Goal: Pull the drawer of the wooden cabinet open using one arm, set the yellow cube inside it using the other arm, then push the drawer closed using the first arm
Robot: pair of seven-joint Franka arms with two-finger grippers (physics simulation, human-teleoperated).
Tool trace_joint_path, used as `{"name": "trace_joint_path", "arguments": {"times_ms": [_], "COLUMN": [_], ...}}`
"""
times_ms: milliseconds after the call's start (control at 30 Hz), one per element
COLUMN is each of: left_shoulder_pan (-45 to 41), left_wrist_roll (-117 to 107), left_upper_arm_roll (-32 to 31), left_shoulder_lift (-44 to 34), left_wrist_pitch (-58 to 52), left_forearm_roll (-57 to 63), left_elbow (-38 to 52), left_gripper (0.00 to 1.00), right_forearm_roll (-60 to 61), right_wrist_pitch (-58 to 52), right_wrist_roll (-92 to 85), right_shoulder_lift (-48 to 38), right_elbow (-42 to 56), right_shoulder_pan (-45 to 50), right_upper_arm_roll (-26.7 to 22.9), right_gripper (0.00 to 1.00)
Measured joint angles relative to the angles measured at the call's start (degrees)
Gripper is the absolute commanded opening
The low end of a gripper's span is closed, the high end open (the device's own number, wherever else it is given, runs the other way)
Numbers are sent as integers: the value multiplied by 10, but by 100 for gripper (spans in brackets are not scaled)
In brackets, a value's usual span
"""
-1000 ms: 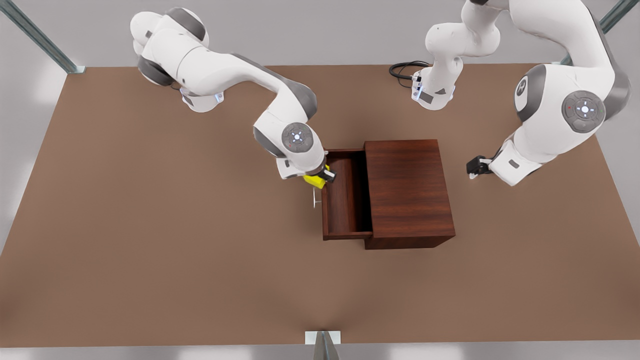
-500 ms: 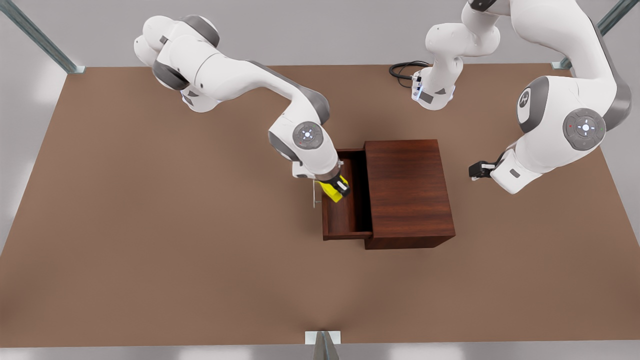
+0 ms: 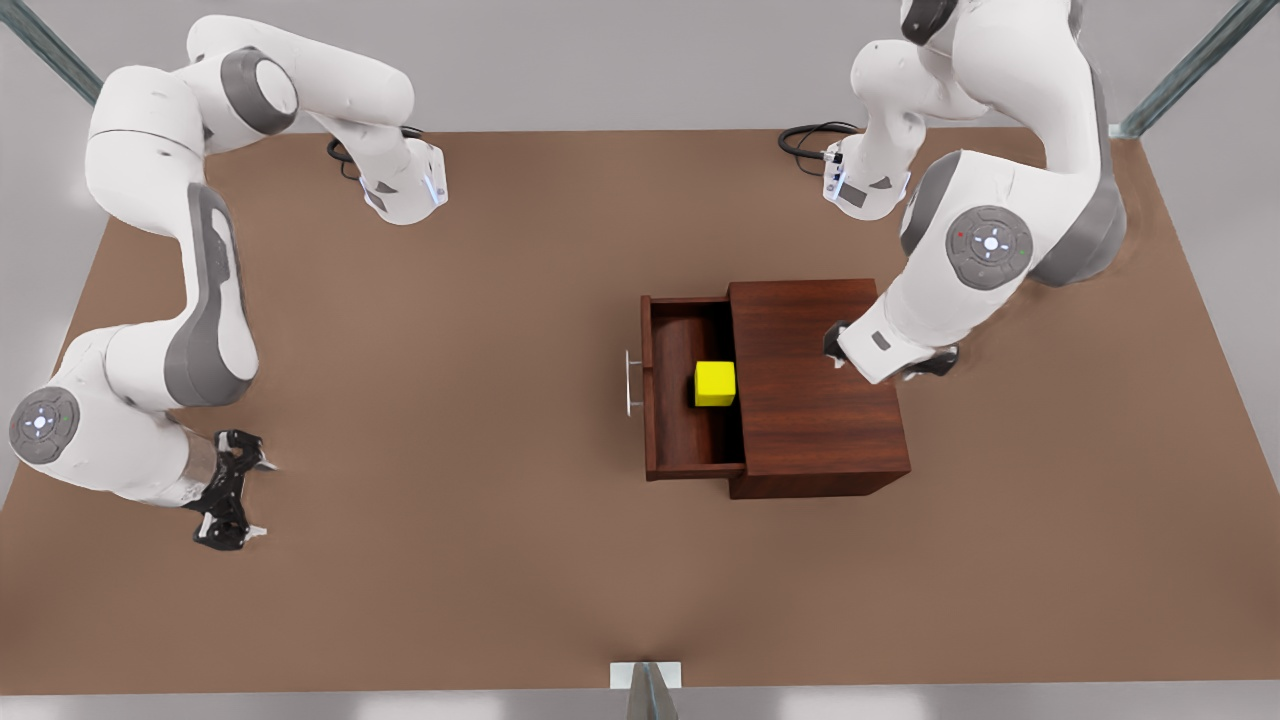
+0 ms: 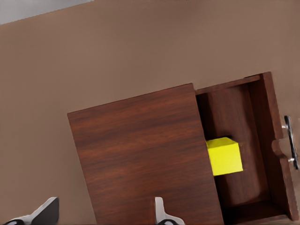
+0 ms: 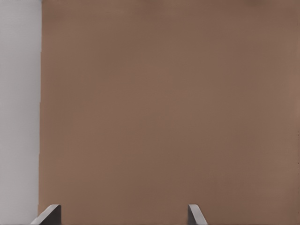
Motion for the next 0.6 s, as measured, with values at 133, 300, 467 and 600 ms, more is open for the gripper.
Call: {"name": "trace_joint_path", "arguments": {"times_ms": [133,300,467,600], "left_shoulder_pan": [-148,-239,-284,-290], "left_wrist_roll": [-98,-247,-392,-481], "left_upper_arm_roll": [2,5,24,28], "left_shoulder_lift": [129,234,291,317], "left_wrist_pitch": [50,196,304,349], "left_forearm_roll": [33,78,103,110], "left_elbow": [105,160,160,150], "left_gripper": [100,100,100,100], "right_forearm_roll": [27,68,79,80], "right_wrist_pitch": [13,22,22,21], "right_wrist_roll": [-163,-325,-447,-522], "right_shoulder_lift": [-77,-106,-105,-101], "right_elbow": [-110,-129,-129,-129], "right_shoulder_pan": [107,164,167,167], "right_upper_arm_roll": [-184,-251,-252,-252], "right_gripper": [100,100,100,100]}}
